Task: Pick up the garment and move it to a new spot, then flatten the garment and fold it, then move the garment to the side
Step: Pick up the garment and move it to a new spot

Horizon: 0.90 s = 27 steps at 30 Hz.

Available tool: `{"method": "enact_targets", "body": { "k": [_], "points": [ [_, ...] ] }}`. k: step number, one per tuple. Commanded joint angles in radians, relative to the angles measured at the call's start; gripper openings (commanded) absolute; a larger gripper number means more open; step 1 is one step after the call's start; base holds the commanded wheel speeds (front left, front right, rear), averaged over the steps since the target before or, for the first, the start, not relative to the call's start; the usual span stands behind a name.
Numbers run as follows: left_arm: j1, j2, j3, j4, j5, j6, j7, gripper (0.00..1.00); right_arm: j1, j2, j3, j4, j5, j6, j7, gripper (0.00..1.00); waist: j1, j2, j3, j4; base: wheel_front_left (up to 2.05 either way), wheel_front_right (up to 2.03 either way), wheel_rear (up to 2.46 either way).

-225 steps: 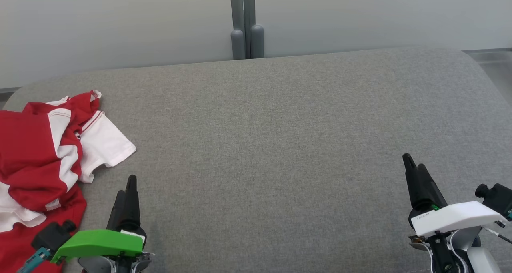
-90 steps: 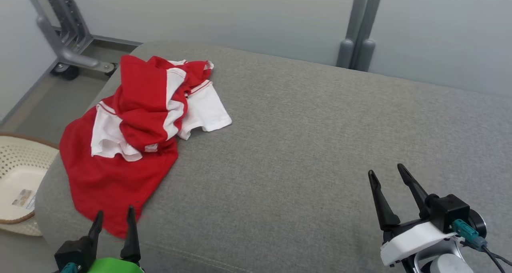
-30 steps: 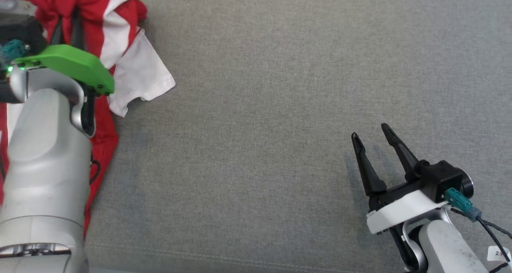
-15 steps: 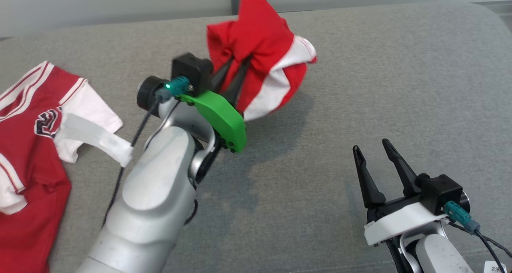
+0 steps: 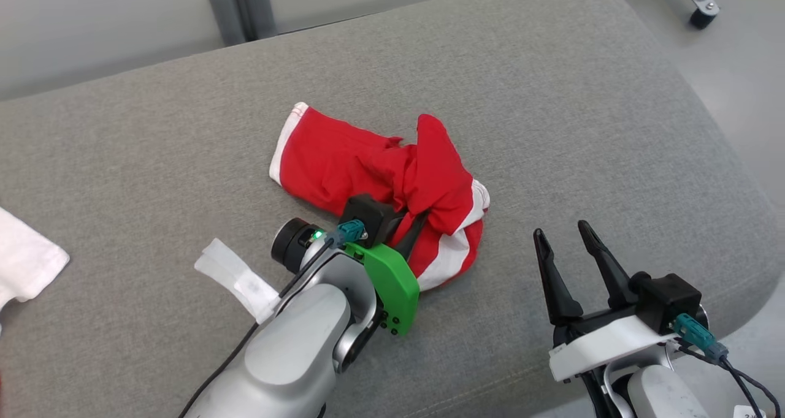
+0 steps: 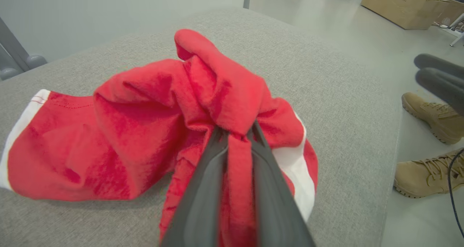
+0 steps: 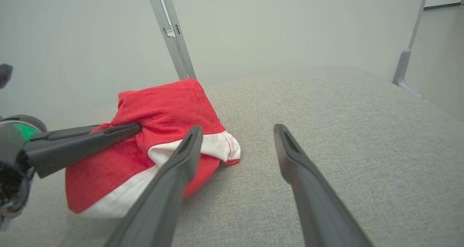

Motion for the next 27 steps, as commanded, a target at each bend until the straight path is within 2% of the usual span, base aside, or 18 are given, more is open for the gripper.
{"method": "enact_targets", "body": {
  "k": [1,8,9,10,11,16,21,23,27],
  "points": [
    [0.004,0.006,-0.018,0.027,-0.014,0.008,-0.02,0.0,0.007,0.005,0.005,0.003,0.006,0.0,-0.003,1.0,0.0,-0.0001,0.007,-0.057,0.0,0.0,0.0],
    [-0.058,0.006,-0.126,0.126,-0.096,0.03,-0.112,0.0,-0.002,0.01,0.021,0.013,0.006,0.0,-0.003,1.0,0.0,-0.0001,-0.005,-0.055,0.0,0.0,0.0],
    [-0.065,0.006,-0.136,0.133,-0.111,0.036,-0.124,0.19,-0.005,0.01,0.025,0.014,0.005,0.0,-0.003,1.0,0.0,-0.0001,-0.005,-0.053,0.0,0.0,0.0],
    [-0.07,0.006,-0.146,0.14,-0.128,0.038,-0.135,0.56,-0.008,0.01,0.028,0.015,0.006,0.0,-0.003,1.0,0.0,-0.0001,-0.006,-0.051,0.0,0.0,0.0],
    [-0.074,0.006,-0.159,0.147,-0.14,0.04,-0.142,1.0,-0.011,0.01,0.033,0.017,0.006,0.0,-0.003,1.0,0.0,-0.0001,-0.006,-0.05,0.0,0.0,0.0],
    [-0.037,0.006,-0.182,0.107,-0.3,-0.003,-0.161,1.0,-0.005,0.011,0.029,0.013,0.006,0.0,-0.003,1.0,0.0,-0.0001,-0.013,-0.036,0.0,0.0,0.0],
    [0.035,0.005,-0.164,-0.025,-0.461,-0.046,-0.181,1.0,0.027,0.011,0.011,0.011,0.002,0.0,-0.003,1.0,0.0,-0.0001,-0.036,-0.019,0.0,0.0,0.0],
    [0.069,0.016,-0.148,-0.083,-0.49,-0.045,-0.19,1.0,0.045,0.011,-0.003,0.007,-0.001,0.0,-0.003,1.0,0.0,-0.0001,-0.049,-0.006,0.0,0.0,0.0],
    [0.12,0.077,-0.116,-0.182,-0.468,-0.002,-0.21,1.0,0.074,0.011,-0.024,0.001,-0.009,0.0,-0.003,1.0,0.0,-0.0001,-0.069,0.013,0.0,0.0,0.0]
  ]
}}
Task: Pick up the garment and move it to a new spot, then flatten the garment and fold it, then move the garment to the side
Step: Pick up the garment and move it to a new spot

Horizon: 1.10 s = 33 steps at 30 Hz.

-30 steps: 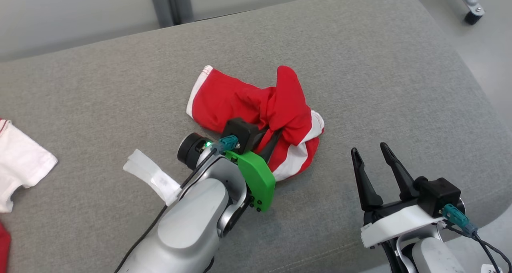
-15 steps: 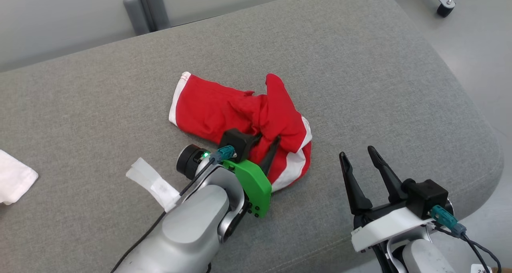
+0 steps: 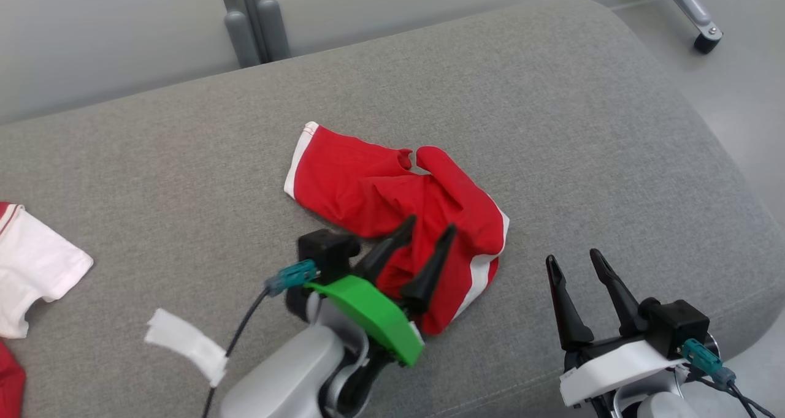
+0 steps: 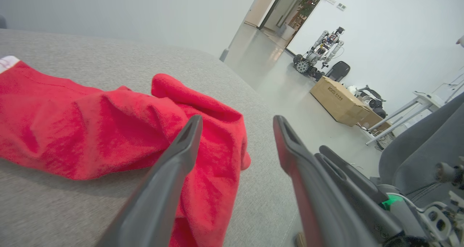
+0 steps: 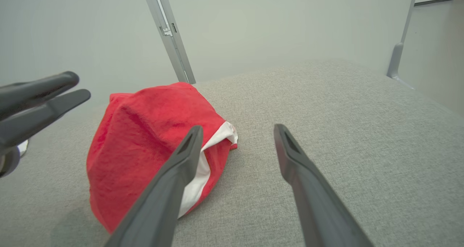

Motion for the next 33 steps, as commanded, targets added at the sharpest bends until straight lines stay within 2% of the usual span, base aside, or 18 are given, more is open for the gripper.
{"method": "enact_targets", "body": {
  "k": [1,4,6,8,11,13,16,21,27,33],
  "points": [
    [0.03,0.031,0.014,-0.02,0.015,0.021,-0.007,1.0,0.014,-0.001,-0.006,-0.006,-0.007,0.0,-0.003,1.0,0.0,-0.0001,-0.022,0.021,0.0,0.0,0.0],
    [0.098,0.084,0.072,-0.096,0.046,0.088,-0.019,1.0,0.034,-0.009,-0.019,-0.017,-0.016,0.0,-0.003,1.0,0.0,-0.0001,-0.037,0.038,0.0,0.0,0.0],
    [0.135,0.128,0.115,-0.122,0.092,0.14,-0.023,1.0,0.049,-0.013,-0.028,-0.025,-0.02,0.0,-0.003,1.0,0.0,-0.0001,-0.049,0.049,0.0,0.0,0.0],
    [0.184,0.148,0.185,-0.156,0.151,0.187,-0.022,1.0,0.058,-0.018,-0.034,-0.036,-0.028,0.0,-0.003,1.0,0.0,-0.0001,-0.059,0.057,0.0,0.0,0.0],
    [0.278,0.17,0.286,-0.199,0.242,0.229,-0.021,1.0,0.075,-0.027,-0.048,-0.054,-0.042,0.0,-0.003,1.0,0.0,-0.0001,-0.071,0.069,0.0,0.0,0.0],
    [0.334,0.182,0.344,-0.217,0.296,0.24,-0.021,1.0,0.088,-0.033,-0.058,-0.065,-0.051,0.0,-0.003,1.0,0.0,-0.0001,-0.076,0.079,0.0,0.0,0.0],
    [0.414,0.184,0.425,-0.225,0.351,0.214,-0.021,1.0,0.104,-0.044,-0.072,-0.074,-0.071,0.0,-0.003,1.0,0.0,-0.0001,-0.084,0.102,0.0,0.0,0.0],
    [0.515,0.181,0.553,-0.206,0.466,0.131,-0.021,1.0,0.125,-0.061,-0.088,-0.076,-0.102,0.0,-0.003,1.0,0.0,-0.0001,-0.093,0.141,0.0,0.0,0.0],
    [0.605,0.139,0.703,-0.168,0.592,0.05,-0.021,1.0,0.133,-0.08,-0.13,-0.081,-0.128,0.0,-0.003,1.0,0.0,-0.0001,-0.099,0.175,0.0,0.0,0.0],
    [0.631,0.066,0.82,-0.146,0.679,-0.018,-0.021,1.0,0.146,-0.088,-0.177,-0.068,-0.153,0.0,-0.003,1.0,0.0,-0.0001,-0.103,0.212,0.0,0.0,0.0]
  ]
}}
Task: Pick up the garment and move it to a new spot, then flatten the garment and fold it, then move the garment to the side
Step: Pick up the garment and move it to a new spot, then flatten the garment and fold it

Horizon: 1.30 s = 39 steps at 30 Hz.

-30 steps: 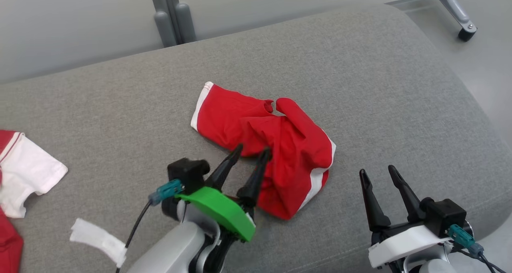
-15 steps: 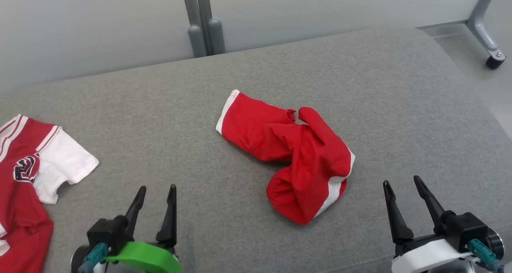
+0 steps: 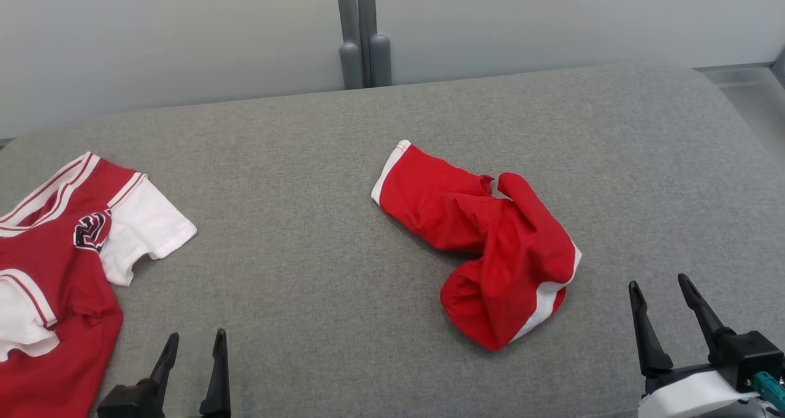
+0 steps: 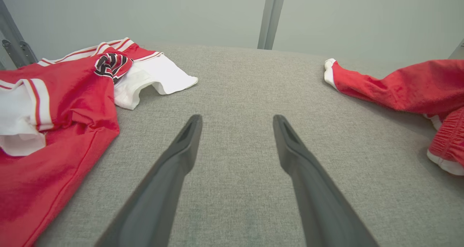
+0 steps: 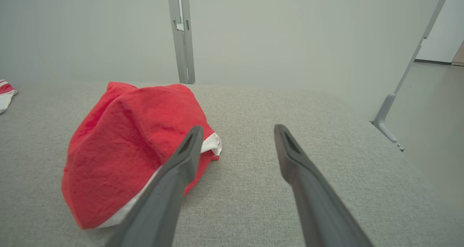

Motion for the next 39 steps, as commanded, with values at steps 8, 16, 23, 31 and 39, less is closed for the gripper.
{"method": "enact_targets", "body": {
  "k": [8,16,23,31,39],
  "points": [
    [0.022,-0.067,0.09,-0.003,0.077,-0.055,0.0,1.0,0.015,-0.01,-0.028,0.024,-0.021,0.0,-0.003,1.0,0.0001,0.0,-0.011,0.043,0.0,0.0,0.0],
    [0.023,-0.097,0.128,-0.004,0.113,-0.076,0.0,1.0,0.01,-0.012,-0.021,0.026,-0.021,0.0,-0.003,1.0,0.0001,0.0,-0.017,0.053,0.0,0.0,0.0],
    [0.015,-0.107,0.138,0.006,0.118,-0.079,0.0,1.0,0.006,-0.012,-0.01,0.036,-0.009,0.0,-0.003,1.0,0.0001,0.0,-0.012,0.046,0.0,0.0,0.0],
    [-0.078,-0.116,0.054,0.005,0.085,-0.08,0.0,1.0,-0.02,-0.022,0.004,0.026,-0.003,0.0,-0.003,1.0,0.0001,0.0,0.018,0.022,0.0,0.0,0.0],
    [-0.39,-0.118,-0.132,0.206,-0.001,-0.078,0.033,1.0,-0.114,0.003,0.052,0.008,0.003,0.0,-0.003,1.0,0.0001,0.0,0.145,-0.065,0.0,0.0,0.0]
  ]
}}
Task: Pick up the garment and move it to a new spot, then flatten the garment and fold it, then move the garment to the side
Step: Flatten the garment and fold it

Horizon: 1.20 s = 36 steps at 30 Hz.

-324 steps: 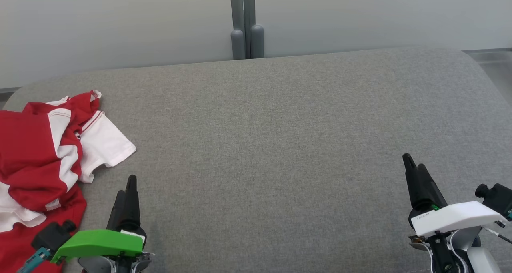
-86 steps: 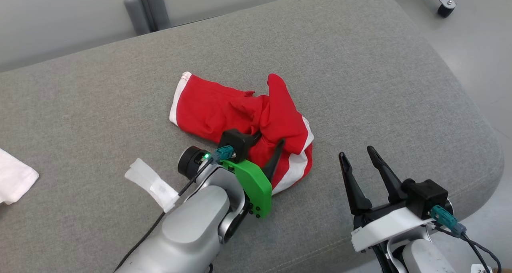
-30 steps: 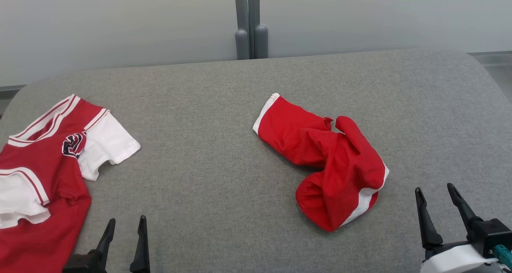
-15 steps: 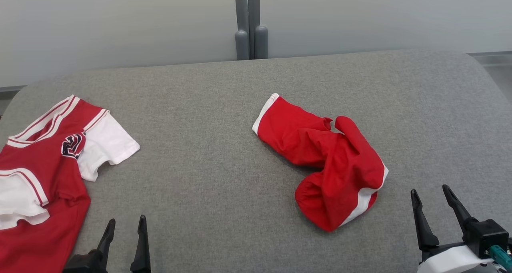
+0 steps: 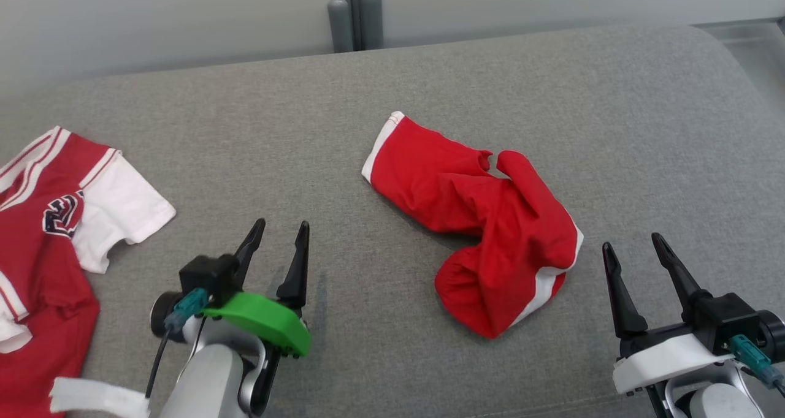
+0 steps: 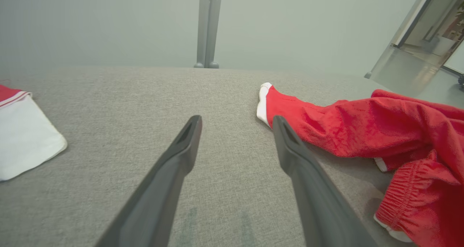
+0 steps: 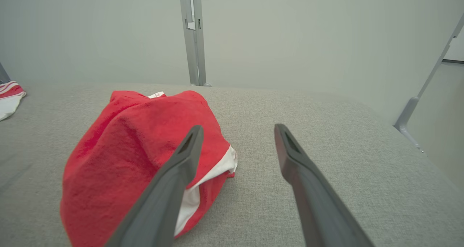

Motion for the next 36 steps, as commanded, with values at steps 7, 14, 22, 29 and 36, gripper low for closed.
{"method": "enact_targets", "body": {
  "k": [7,14,22,29,36],
  "points": [
    [-0.211,-0.011,-0.147,0.151,-0.144,0.002,0.102,1.0,-0.04,0.025,0.009,0.01,0.007,0.0,-0.003,1.0,0.0,0.0,0.102,-0.143,0.0,0.0,0.0],
    [-0.283,-0.013,-0.242,0.243,-0.247,0.002,0.188,1.0,-0.053,0.036,0.0,0.013,0.011,0.0,-0.003,1.0,0.0,0.0,0.123,-0.198,0.0,0.0,0.0],
    [-0.257,-0.013,-0.387,0.276,-0.392,0.002,0.338,1.0,-0.057,0.045,-0.007,0.009,0.01,0.0,-0.003,1.0,0.0,0.0,0.138,-0.224,0.0,0.0,0.0],
    [-0.198,-0.001,-0.473,0.168,-0.517,0.002,0.379,1.0,-0.048,0.05,-0.016,0.012,0.005,0.0,-0.003,1.0,0.0,0.0,0.131,-0.212,0.0,0.0,0.0],
    [-0.128,0.002,-0.542,-0.008,-0.655,0.002,0.433,1.0,-0.048,0.049,-0.014,0.015,0.007,0.0,-0.003,1.0,0.0,0.0,0.119,-0.191,0.0,0.0,0.0]
  ]
}}
